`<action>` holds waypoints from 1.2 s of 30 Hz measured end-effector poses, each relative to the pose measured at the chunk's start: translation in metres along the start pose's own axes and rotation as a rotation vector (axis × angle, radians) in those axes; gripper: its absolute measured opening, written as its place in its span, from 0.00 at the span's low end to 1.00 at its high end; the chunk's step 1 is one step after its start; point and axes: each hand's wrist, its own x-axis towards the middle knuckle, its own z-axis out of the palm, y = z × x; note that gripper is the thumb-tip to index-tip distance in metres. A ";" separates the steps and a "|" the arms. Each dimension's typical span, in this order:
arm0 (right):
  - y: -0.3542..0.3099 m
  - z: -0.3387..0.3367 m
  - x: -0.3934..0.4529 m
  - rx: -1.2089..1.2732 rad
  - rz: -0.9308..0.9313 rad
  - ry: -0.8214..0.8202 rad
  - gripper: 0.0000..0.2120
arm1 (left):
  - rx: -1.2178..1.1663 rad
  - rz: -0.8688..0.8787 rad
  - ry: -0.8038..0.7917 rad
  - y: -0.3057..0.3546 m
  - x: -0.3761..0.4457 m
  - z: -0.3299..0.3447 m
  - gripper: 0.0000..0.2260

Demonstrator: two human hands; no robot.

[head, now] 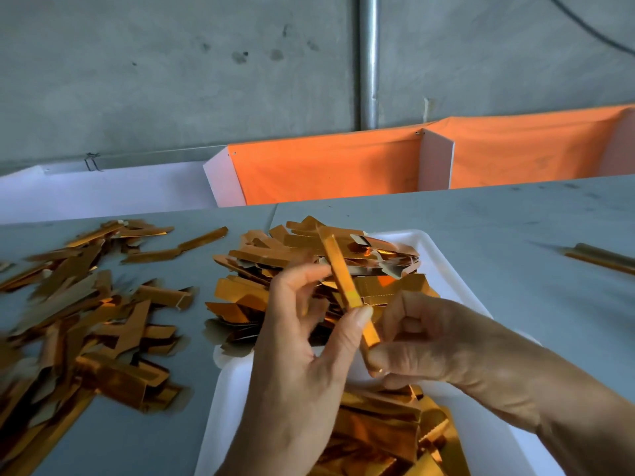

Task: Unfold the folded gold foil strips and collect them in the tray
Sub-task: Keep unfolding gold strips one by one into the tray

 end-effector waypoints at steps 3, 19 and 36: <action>0.003 0.013 0.004 -0.353 -0.028 0.113 0.16 | -0.074 -0.088 0.011 -0.005 0.001 0.001 0.16; -0.006 0.000 -0.002 0.079 -0.242 0.376 0.10 | 0.360 -0.021 -0.215 -0.002 -0.005 0.004 0.17; -0.008 0.006 -0.003 -0.266 -0.300 0.391 0.06 | 0.552 0.080 -0.220 -0.007 -0.004 0.007 0.19</action>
